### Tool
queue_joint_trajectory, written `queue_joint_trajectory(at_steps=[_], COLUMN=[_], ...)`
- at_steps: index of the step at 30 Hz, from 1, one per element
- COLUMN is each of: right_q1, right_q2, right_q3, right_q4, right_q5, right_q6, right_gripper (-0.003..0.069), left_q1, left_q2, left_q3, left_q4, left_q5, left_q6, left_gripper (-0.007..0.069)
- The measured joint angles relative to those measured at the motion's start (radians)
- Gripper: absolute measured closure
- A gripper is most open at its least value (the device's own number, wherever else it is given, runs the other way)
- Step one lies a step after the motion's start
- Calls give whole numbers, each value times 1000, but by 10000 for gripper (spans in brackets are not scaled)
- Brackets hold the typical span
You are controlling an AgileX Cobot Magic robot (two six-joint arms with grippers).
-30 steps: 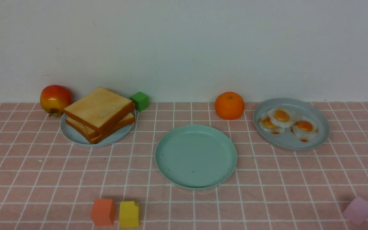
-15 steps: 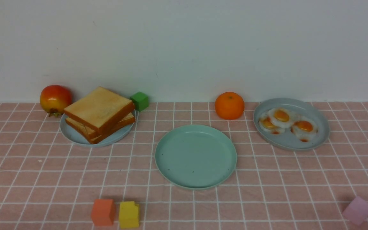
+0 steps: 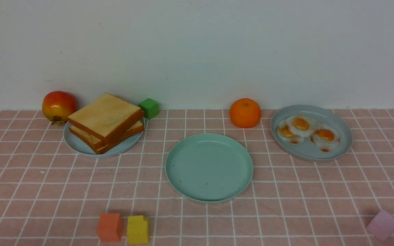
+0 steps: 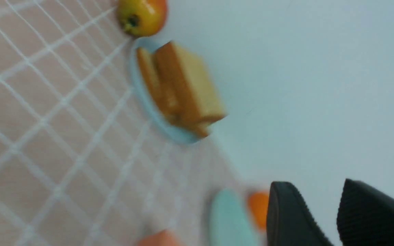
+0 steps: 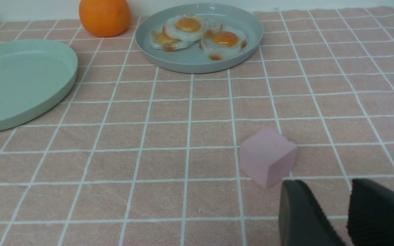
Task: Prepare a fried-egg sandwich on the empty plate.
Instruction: Use the left arm to grab a slice of bread
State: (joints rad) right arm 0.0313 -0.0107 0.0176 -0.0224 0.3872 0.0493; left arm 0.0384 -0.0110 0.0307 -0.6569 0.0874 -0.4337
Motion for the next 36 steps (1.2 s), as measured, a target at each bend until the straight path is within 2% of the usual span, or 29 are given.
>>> queue_joint_trajectory(at_steps=[3, 5, 8, 10, 13, 17, 22, 29, 32, 36], right_q1=[0, 0, 0, 0, 0, 0, 0, 0, 0, 0], right_q2=[0, 0, 0, 0, 0, 0, 0, 0, 0, 0], right_q3=[0, 0, 0, 0, 0, 0, 0, 0, 0, 0], right_q4=[0, 0, 0, 0, 0, 0, 0, 0, 0, 0], right_q5=[0, 0, 0, 0, 0, 0, 0, 0, 0, 0], right_q6=[0, 0, 0, 0, 0, 0, 0, 0, 0, 0], right_gripper=[418, 418, 418, 418, 418, 418, 418, 418, 418, 418], left_q1=[0, 0, 0, 0, 0, -19, -127, -410, -463, -470], left_q2=[0, 0, 23, 158, 358, 670, 979, 1336, 1414, 1443], left_q3=[-4, -28, -153, -304, -480, -699, -885, -1147, -1267, -1346], left_q4=[-50, -54, -18, 42, 103, 167, 205, 408, 491, 554], left_q5=[-58, -21, 107, 267, 473, 731, 818, 839, 860, 865], left_q6=[-6, 3, 97, 252, 388, 499, 509, 498, 463, 418], left_gripper=[397, 418, 495, 572, 625, 637, 637, 637, 637, 637])
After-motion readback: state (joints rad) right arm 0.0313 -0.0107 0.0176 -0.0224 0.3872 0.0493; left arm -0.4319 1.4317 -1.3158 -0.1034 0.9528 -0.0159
